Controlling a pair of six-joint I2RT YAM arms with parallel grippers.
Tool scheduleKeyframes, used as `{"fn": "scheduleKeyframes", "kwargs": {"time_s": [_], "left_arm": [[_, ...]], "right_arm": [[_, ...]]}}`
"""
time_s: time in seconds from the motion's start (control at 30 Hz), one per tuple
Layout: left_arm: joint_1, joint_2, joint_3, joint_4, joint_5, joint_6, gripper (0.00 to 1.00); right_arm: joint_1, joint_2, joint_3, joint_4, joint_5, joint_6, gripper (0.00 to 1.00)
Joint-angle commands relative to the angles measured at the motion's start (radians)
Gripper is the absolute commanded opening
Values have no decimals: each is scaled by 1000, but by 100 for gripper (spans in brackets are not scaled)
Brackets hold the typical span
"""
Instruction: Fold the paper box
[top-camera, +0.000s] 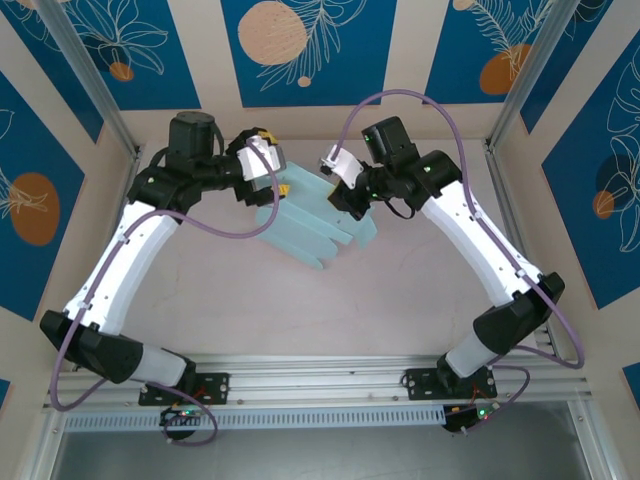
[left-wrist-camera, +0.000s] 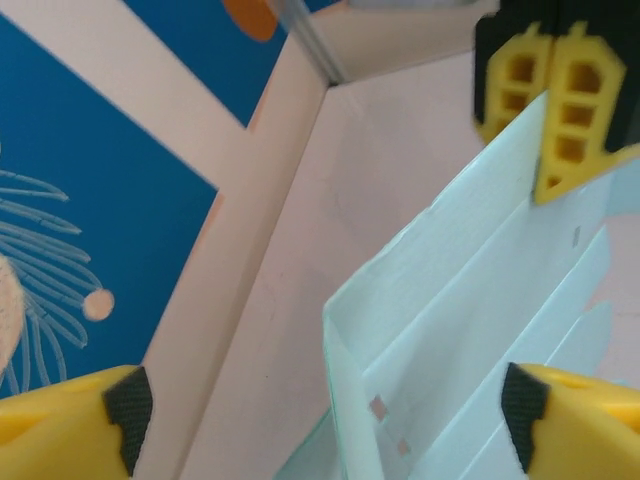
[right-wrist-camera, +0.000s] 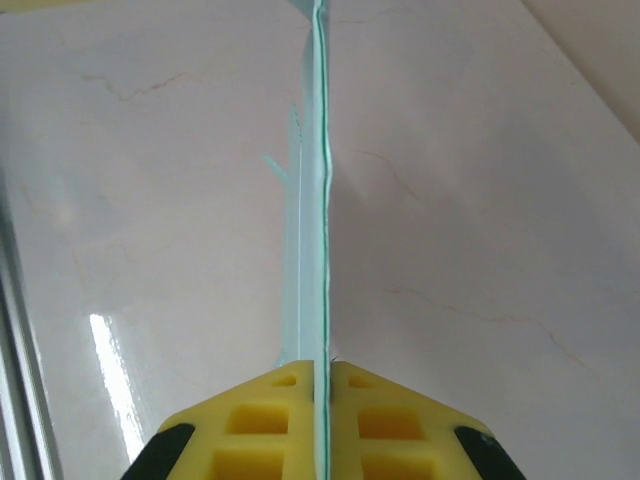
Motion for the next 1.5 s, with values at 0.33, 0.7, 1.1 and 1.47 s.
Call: {"fn": "scheduleKeyframes", "kwargs": {"time_s": [0.33,0.7,1.1,1.47], "left_arm": [[1,255,261,-267,202,151,69],[-3,383,449,-506,153,256,45],[-4,391,445,-415,103,198,1],[-8,388,460,-280,115,-38,0]], "right_arm": [[-39,162,152,-173,-202,-109,0],[-65,255,281,-221,-236,-128,0],[-73,261,278,-199,-237,-71,0],[-111,122,156,-76,-187,61,91]]}}
